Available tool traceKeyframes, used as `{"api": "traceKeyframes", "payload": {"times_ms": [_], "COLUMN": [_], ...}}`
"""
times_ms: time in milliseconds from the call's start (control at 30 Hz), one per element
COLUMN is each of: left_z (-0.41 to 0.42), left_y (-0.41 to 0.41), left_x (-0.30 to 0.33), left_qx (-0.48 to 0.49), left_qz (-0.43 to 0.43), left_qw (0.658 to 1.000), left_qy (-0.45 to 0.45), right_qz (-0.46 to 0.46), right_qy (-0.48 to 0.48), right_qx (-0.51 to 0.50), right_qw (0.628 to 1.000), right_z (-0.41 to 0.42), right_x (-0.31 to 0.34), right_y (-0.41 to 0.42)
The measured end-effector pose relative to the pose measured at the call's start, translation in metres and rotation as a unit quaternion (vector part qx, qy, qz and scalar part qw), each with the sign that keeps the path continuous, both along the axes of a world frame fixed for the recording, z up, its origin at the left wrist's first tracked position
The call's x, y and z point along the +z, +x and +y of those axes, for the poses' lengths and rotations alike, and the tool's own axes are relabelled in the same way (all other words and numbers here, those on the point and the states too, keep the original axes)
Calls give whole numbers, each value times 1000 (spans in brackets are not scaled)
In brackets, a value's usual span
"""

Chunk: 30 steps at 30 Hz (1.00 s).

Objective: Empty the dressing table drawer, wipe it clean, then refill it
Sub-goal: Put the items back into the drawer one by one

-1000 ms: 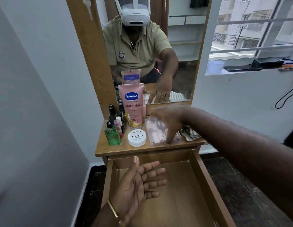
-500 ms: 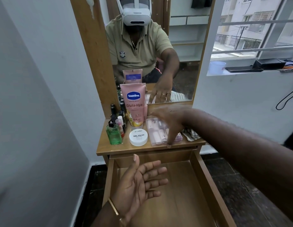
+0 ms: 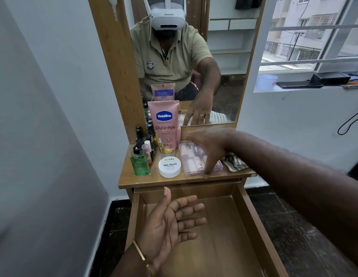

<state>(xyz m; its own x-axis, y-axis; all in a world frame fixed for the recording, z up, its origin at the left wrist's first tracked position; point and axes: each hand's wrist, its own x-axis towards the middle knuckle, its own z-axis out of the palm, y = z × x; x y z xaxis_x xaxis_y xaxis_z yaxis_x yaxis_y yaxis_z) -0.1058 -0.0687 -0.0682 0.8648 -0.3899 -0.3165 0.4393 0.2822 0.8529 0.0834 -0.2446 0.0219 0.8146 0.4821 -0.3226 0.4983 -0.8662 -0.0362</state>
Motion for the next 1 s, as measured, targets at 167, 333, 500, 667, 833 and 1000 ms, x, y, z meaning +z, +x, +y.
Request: {"api": "traceKeyframes", "payload": {"times_ms": [167,333,500,667,833,1000], "left_z": [-1,-2,-6,-15,-20,-20], "left_y": [0,-1,-3,-5,-4,-4], "left_x": [1,5,9,11,9,11], "left_qx": [-1,0,14,49,94,131], "left_qz": [3,5,1,4,1,-25], "left_qw": [1000,1000,1000,999,996,990], "left_qy": [-9,-2,27,20,-12,-48], "right_qz": [-4,3,40,49,50,53], "right_qy": [-4,13,78,136,166,153], "right_qx": [4,-8,-24,-25,4,12], "right_qw": [1000,1000,996,989,985,987], "right_z": [3,4,-3,-12,-17,-8], "right_x": [-2,-2,-7,-7,-3,3], "right_y": [0,1,-5,-9,-24,-55]}}
